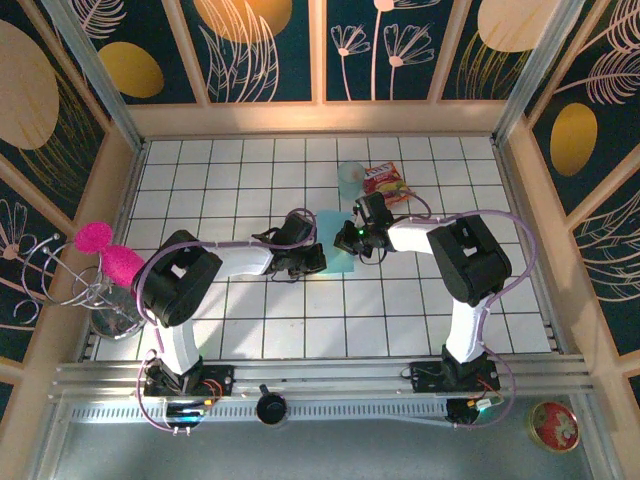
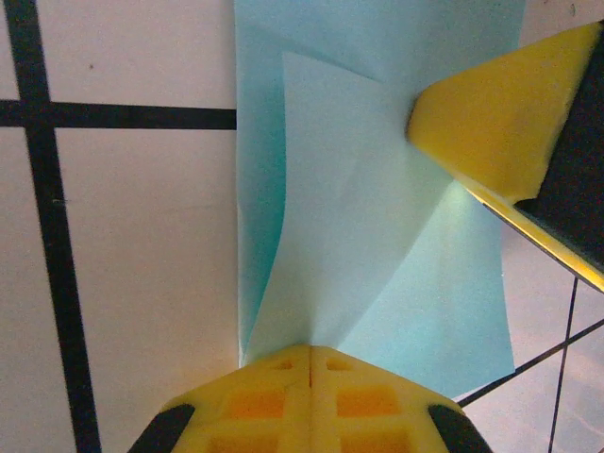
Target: Fold a paper plane with a square sheet of paper (pick it up from the middle)
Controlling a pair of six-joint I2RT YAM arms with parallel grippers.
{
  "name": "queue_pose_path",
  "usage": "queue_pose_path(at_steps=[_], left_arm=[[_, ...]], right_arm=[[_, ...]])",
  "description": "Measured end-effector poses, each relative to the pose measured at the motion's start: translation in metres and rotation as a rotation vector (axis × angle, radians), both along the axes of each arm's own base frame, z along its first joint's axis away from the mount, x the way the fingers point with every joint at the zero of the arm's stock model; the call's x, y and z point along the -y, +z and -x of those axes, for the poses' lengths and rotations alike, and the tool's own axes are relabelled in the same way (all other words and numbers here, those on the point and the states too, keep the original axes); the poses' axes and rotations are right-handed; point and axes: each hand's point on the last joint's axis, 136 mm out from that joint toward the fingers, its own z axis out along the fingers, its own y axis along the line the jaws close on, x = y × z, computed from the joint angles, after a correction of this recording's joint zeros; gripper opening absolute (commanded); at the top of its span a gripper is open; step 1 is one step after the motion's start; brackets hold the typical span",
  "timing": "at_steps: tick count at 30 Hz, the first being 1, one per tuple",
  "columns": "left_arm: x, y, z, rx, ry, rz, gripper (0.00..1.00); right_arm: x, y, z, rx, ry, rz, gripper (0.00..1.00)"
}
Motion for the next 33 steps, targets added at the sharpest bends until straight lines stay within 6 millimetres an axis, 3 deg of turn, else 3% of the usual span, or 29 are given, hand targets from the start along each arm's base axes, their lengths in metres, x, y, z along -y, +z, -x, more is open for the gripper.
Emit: queue_pose_path(at_steps=[4,13,23,33], left_arm=[[0.003,0.004,-0.002,0.006,-0.005,0.006,0.08],[0.025,0.033,-0.026,0.077,-0.025,0.061,0.07],[0.022,0.007,-0.02,0.028,-0.058,0.007,0.05],[0.019,0.002,-0.014,0.027,-0.102,-0.018,0.02]], right_arm=[[0.0,0.0,0.0,0.001,0.001,-0.001,0.02],[0.0,0.0,0.0,0.002,0.001,-0.009,0.02],[0.0,0.0,0.0,0.002,0.001,-0.01,0.02],[0.001,0.0,0.0,0.0,0.001,-0.011,0.01]])
